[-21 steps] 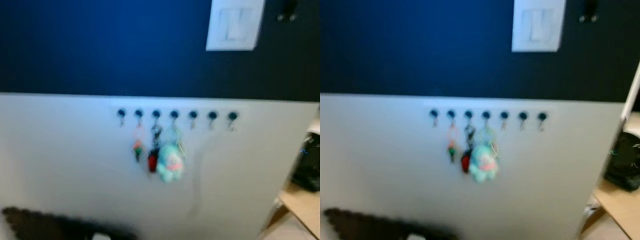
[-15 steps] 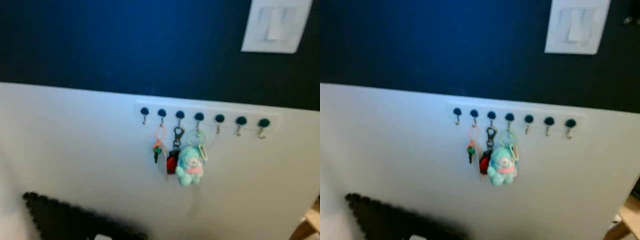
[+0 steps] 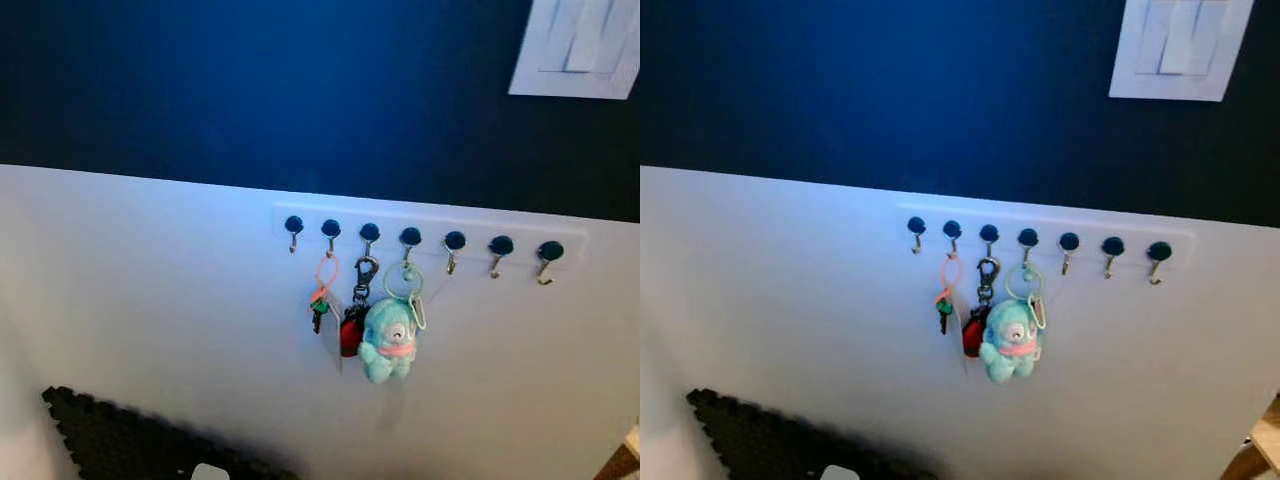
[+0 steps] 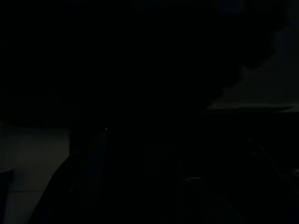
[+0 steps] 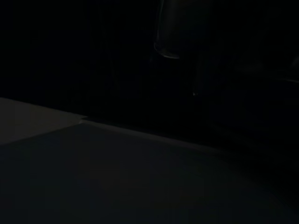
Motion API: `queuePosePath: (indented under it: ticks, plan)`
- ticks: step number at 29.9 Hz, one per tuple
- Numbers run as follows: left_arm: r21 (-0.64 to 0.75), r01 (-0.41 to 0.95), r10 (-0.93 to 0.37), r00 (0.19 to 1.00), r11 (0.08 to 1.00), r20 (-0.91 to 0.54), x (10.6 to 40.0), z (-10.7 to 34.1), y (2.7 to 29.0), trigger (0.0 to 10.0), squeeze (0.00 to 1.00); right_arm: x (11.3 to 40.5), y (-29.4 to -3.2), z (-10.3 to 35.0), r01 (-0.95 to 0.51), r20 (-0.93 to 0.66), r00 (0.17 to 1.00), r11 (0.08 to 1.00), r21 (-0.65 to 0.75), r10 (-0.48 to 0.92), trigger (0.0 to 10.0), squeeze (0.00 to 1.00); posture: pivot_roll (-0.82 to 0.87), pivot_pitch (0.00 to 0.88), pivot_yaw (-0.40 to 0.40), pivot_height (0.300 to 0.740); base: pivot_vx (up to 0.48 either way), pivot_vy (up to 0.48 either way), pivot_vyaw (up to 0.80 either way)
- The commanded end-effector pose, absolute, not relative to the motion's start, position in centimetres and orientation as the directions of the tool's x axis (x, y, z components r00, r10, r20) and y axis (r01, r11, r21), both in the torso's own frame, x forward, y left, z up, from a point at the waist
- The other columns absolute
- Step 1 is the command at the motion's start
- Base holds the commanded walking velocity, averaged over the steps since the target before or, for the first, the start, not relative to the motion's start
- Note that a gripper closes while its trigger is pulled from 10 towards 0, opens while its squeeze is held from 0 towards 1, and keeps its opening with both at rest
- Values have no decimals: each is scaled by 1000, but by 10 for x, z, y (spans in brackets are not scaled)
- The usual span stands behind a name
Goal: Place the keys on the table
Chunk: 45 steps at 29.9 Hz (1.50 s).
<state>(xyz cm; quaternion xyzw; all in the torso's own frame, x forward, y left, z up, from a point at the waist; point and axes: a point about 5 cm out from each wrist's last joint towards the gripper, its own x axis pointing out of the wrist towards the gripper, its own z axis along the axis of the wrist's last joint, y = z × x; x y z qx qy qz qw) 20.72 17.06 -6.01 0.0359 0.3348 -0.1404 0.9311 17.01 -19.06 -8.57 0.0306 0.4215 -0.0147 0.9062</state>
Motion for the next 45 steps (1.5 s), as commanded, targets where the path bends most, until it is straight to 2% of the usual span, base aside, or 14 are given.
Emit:
queuePosePath:
  ticks: [1, 5, 14, 45]
  plan:
    - [-27, 295, -241, 721, 955, -649, 206, -62, 170, 10000, 0, 166, -189, -88, 62, -777, 629, 997, 51, 0, 10000, 0, 84, 0, 8, 740, 0, 0, 0]
    - [-20, 297, -238, 722, 955, -650, 207, -61, 170, 10000, 0, 167, -189, -88, 66, -777, 629, 996, 54, 0, 10000, 0, 84, 0, 9, 740, 0, -83, 0]
    - [-17, 297, -236, 722, 955, -650, 208, -61, 172, 10000, 0, 166, -188, -88, 72, -777, 629, 996, 55, -2, 10000, 0, 83, 0, 15, 740, 0, -455, 0]
    - [-12, 321, -251, 716, 947, -652, 209, -60, 173, 10000, 0, 161, -183, -90, 111, -773, 634, 988, 106, 12, 10000, 0, 85, 0, 30, 740, 0, 0, 0]
